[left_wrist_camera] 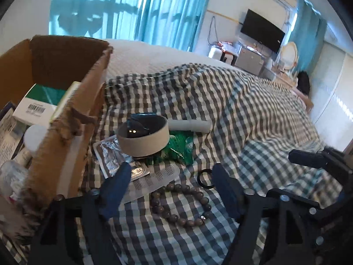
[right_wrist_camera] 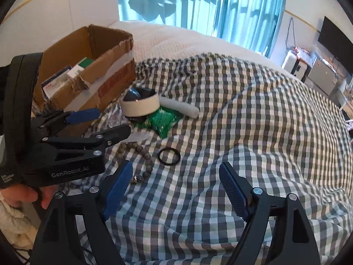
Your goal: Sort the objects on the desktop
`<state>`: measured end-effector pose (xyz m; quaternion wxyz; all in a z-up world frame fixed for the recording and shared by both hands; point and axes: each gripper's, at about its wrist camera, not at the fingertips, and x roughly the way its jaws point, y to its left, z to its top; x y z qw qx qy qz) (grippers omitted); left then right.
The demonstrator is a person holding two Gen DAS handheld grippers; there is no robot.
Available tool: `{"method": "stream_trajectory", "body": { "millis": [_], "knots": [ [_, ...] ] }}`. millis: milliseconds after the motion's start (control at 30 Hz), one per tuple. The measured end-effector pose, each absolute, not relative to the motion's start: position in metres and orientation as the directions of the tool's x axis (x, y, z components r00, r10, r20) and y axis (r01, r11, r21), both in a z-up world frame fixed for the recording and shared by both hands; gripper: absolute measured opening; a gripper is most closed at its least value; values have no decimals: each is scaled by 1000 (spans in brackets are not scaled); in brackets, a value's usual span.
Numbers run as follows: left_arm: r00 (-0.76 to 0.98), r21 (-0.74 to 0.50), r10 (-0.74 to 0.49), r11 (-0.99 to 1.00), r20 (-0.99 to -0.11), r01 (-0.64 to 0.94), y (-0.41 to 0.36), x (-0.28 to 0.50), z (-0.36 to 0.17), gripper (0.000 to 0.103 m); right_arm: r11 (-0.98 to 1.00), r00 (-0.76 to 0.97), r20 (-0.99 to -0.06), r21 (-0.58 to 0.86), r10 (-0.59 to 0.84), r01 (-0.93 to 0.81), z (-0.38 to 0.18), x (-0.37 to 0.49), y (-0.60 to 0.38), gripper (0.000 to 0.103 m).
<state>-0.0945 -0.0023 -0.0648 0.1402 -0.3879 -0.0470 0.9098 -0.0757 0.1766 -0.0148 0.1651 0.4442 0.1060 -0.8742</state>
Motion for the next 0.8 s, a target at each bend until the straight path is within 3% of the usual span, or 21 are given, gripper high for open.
{"method": "stream_trajectory", "body": {
  "millis": [267, 567, 700, 800],
  "knots": [
    [-616, -314, 280, -948, -736, -55, -19, -147, -103, 82, -897, -517, -832, -55, -202, 439, -23, -73, 170, 81],
    [-667, -116, 122, -992, -735, -54, -2, -181, -117, 88, -886, -443, -869, -14, -219, 464, -38, -87, 169, 81],
    [-615, -133, 154, -988, -773, -80, 0, -189, -130, 92, -904, -424, -878, 22, -222, 427, -40, -97, 175, 81],
    [-637, -209, 196, -976, -746, -56, -12, -176, -128, 92, -910, -413, -884, 30, -217, 414, -41, -100, 176, 81]
  ]
}}
